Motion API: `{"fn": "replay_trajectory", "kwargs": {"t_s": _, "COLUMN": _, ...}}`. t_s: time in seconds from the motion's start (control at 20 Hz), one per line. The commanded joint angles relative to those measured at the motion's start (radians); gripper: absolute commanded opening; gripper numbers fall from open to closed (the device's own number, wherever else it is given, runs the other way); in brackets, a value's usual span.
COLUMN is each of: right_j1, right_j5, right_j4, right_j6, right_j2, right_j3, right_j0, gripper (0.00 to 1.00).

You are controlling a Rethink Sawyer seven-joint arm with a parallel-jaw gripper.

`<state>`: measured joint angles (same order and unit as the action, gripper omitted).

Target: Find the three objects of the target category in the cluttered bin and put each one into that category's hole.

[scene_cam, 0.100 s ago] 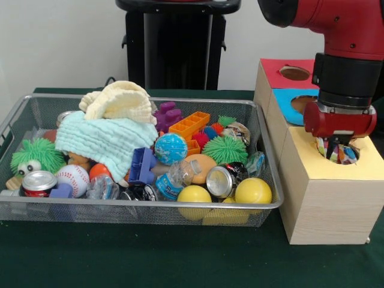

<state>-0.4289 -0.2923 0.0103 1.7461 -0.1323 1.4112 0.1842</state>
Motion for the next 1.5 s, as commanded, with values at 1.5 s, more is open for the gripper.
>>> {"fn": "replay_trajectory", "kwargs": {"t_s": 1.5, "right_j1": 0.181, "right_j5": 0.201, "right_j4": 0.166, "right_j6": 0.258, "right_j2": -0.008, "right_j3": 0.152, "right_j0": 0.069, "gripper": 0.0}}
